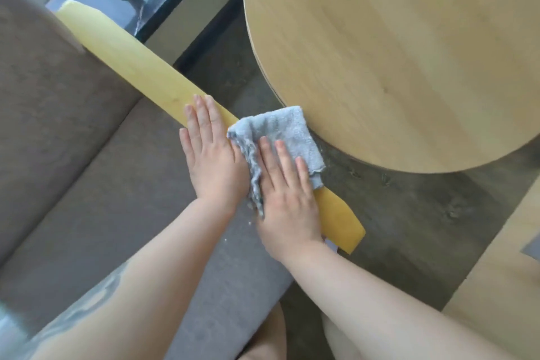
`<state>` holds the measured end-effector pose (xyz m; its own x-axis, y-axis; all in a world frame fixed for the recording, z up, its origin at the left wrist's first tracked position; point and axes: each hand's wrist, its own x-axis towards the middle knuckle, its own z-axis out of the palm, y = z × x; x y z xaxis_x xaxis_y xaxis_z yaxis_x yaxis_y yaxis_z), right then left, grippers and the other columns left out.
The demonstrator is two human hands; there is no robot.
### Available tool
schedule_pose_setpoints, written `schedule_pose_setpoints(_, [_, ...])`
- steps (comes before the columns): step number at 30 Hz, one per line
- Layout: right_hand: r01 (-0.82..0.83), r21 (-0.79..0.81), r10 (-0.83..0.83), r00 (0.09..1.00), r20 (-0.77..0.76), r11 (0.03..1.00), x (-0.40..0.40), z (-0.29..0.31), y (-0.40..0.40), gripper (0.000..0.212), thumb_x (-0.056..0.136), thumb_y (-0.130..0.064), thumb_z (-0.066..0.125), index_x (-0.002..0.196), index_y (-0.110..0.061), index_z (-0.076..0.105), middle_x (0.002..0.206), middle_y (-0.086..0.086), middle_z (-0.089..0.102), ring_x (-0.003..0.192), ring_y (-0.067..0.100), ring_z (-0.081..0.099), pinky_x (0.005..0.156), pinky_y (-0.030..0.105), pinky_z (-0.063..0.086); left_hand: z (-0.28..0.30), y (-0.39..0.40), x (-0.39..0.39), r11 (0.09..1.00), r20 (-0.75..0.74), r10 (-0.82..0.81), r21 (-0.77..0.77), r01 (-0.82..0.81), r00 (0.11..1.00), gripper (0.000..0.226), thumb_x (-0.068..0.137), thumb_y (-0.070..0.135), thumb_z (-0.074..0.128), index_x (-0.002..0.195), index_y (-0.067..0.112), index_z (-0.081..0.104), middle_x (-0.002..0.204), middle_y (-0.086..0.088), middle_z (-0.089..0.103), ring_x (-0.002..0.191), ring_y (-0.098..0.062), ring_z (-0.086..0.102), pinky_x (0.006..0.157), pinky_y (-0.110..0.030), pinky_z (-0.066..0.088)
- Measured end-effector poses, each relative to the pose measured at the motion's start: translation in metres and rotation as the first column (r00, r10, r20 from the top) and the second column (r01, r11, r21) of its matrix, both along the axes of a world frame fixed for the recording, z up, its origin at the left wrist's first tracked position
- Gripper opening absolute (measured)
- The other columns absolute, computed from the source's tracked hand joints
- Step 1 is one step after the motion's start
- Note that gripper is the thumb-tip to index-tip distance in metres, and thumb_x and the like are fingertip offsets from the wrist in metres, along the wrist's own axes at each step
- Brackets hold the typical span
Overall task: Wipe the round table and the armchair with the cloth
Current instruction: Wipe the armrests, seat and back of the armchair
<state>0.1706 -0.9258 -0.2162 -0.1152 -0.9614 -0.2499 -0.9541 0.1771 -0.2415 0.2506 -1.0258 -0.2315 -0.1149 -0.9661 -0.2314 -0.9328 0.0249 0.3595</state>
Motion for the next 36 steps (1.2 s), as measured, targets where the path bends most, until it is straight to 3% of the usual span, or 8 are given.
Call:
schedule_pose_setpoints(3, [-0.136,0.006,0.136,0.991,0.019,0.991,-0.047,0.005,0.048,0.066,0.088,-0.024,0.035,0.152,-0.018,0.021,0.159,-0.003,0.018,0.146,0.019,0.016,0.115,0.041,0.020,-0.001,0.020,0.000,1.000,0.026,-0.006,-0.001,0.006,1.000,0.061,0.102,0.029,0.023,0.152,0.018,-0.010,0.160,0.003,-0.015,0.145,-0.011,-0.018,0.116,-0.030,-0.016])
schedule_pose_setpoints(6, [0.077,0.106,-0.102,0.960,0.260,0.991,-0.067,0.019,0.032,0.055,0.091,-0.021,0.036,0.146,-0.023,0.033,0.148,-0.005,0.040,0.132,0.019,0.041,0.098,0.032,0.038,-0.001,0.029,-0.010,0.998,0.010,0.055,-0.004,-0.055,0.998,0.058,0.103,0.031,0.018,0.152,0.018,-0.009,0.160,0.003,-0.014,0.145,-0.011,-0.017,0.116,-0.030,-0.016])
schedule_pose_setpoints(9, [0.229,0.389,-0.415,0.757,0.505,0.892,-0.062,0.019,-0.023,0.029,0.099,-0.035,0.039,0.120,-0.025,0.057,0.119,0.003,0.062,0.108,0.028,0.054,0.076,0.031,0.037,-0.002,0.031,-0.015,0.997,0.041,0.081,-0.012,-0.080,0.996,0.058,0.103,0.031,0.016,0.152,0.017,-0.010,0.160,0.002,-0.015,0.146,-0.012,-0.017,0.116,-0.031,-0.016])
schedule_pose_setpoints(13, [0.349,0.496,-0.604,0.533,0.593,0.795,-0.094,0.033,0.022,0.031,0.097,-0.045,0.044,0.106,-0.025,0.066,0.101,-0.003,0.069,0.102,0.022,0.059,0.088,0.039,0.044,-0.002,0.031,-0.014,0.997,0.087,0.078,-0.020,-0.076,0.993,0.057,0.103,0.032,0.014,0.152,0.018,-0.010,0.160,0.002,-0.014,0.146,-0.012,-0.016,0.117,-0.032,-0.015])
schedule_pose_setpoints(16, [0.326,0.462,-0.561,0.573,0.598,0.825,-0.102,0.032,0.052,0.028,0.099,-0.040,0.043,0.115,-0.027,0.061,0.108,-0.008,0.065,0.106,0.016,0.056,0.089,0.035,0.042,-0.002,0.037,-0.024,0.989,0.092,0.147,-0.020,-0.145,0.985,0.056,0.102,0.030,0.014,0.152,0.017,-0.009,0.160,0.002,-0.014,0.146,-0.012,-0.015,0.117,-0.033,-0.014])
schedule_pose_setpoints(19, [0.101,0.239,-0.223,0.792,0.569,0.966,-0.079,0.026,0.032,0.052,0.100,-0.033,0.037,0.150,-0.031,0.023,0.154,-0.012,0.026,0.140,0.007,0.022,0.113,0.029,0.020,0.001,0.054,-0.040,0.988,0.088,0.154,0.009,-0.155,0.984,0.057,0.102,0.032,0.013,0.152,0.017,-0.011,0.160,0.002,-0.016,0.145,-0.012,-0.017,0.117,-0.032,-0.014])
schedule_pose_setpoints(22, [-0.081,0.107,0.052,0.967,0.249,0.991,-0.076,0.018,0.075,0.068,0.094,-0.024,0.038,0.154,-0.022,0.007,0.161,-0.005,0.003,0.147,0.016,0.000,0.119,0.039,0.006,0.005,0.072,-0.042,0.996,0.122,0.057,0.057,-0.064,0.991,0.058,0.102,0.035,0.012,0.151,0.020,-0.015,0.158,0.004,-0.020,0.144,-0.011,-0.021,0.117,-0.032,-0.015])
schedule_pose_setpoints(36, [-0.379,-0.002,0.379,0.924,-0.050,0.925,-0.101,0.003,0.125,0.068,0.087,-0.028,0.045,0.151,-0.020,0.025,0.159,-0.003,0.017,0.147,0.019,0.012,0.119,0.040,0.010,0.015,0.069,-0.020,0.991,0.086,-0.080,0.112,0.071,0.993,0.058,0.103,0.033,0.021,0.152,0.023,-0.008,0.160,0.006,-0.014,0.146,-0.012,-0.014,0.119,-0.039,-0.005])
